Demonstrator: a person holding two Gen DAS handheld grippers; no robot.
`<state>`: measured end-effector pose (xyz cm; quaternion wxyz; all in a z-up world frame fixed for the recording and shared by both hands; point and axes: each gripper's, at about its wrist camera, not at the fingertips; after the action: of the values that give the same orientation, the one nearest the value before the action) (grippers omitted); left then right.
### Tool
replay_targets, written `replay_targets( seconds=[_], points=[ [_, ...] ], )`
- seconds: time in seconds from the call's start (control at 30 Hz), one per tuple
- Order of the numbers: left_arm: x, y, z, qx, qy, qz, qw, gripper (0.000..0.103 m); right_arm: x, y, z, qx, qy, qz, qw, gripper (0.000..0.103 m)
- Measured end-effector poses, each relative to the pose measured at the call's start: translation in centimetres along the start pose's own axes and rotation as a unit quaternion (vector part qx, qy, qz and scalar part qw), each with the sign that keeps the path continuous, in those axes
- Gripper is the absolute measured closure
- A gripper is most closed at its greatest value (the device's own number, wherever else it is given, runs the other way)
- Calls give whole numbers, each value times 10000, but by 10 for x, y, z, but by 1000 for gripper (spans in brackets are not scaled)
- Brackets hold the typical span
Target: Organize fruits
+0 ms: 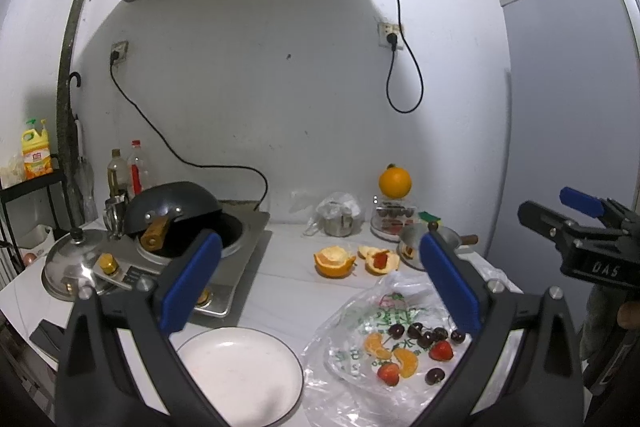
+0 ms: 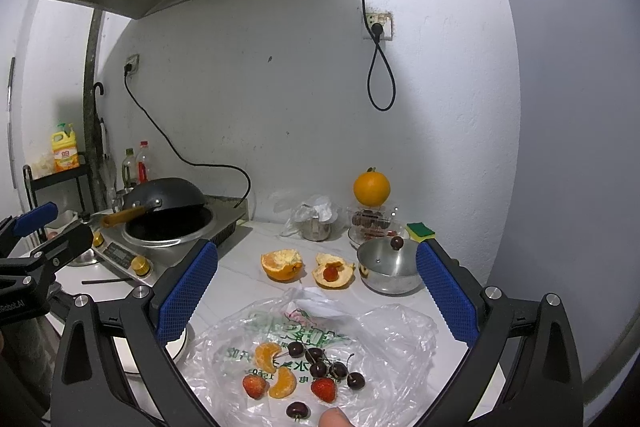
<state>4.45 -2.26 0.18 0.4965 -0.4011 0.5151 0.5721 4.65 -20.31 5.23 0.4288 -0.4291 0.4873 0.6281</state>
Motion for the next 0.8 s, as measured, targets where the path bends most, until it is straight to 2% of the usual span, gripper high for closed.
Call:
replay_targets(
  seconds=[0.37,0.6,0.67,0.73,0.8],
  points=[
    [9,-33,-33,168,-247,372,9989,2,11,-17,-37,80,-16,159,9998,2],
    [33,-66,-65,391,-538,840,9942,2,36,-37,-69,122,-44,601,9981,2],
    [43,-75,-74,454,-618,977,9923,3,44,-42,-75,113,-39,730,9973,6],
    [54,-84,-83,518,-707,1112,9899,3,52,-49,-79,95,17,920,9957,17],
    [63,-91,-90,564,-770,1227,9878,3,59,-56,-81,101,1,1074,9942,18]
  ],
)
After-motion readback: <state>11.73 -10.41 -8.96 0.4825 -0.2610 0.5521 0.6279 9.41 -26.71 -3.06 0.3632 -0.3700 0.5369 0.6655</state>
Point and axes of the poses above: each gripper's, at about its wrist camera, not at the fingertips, and y roughly against the way its jaws point, z to its left, x to its underside, and after that the axes turned 11 degrees about -y, right-handed
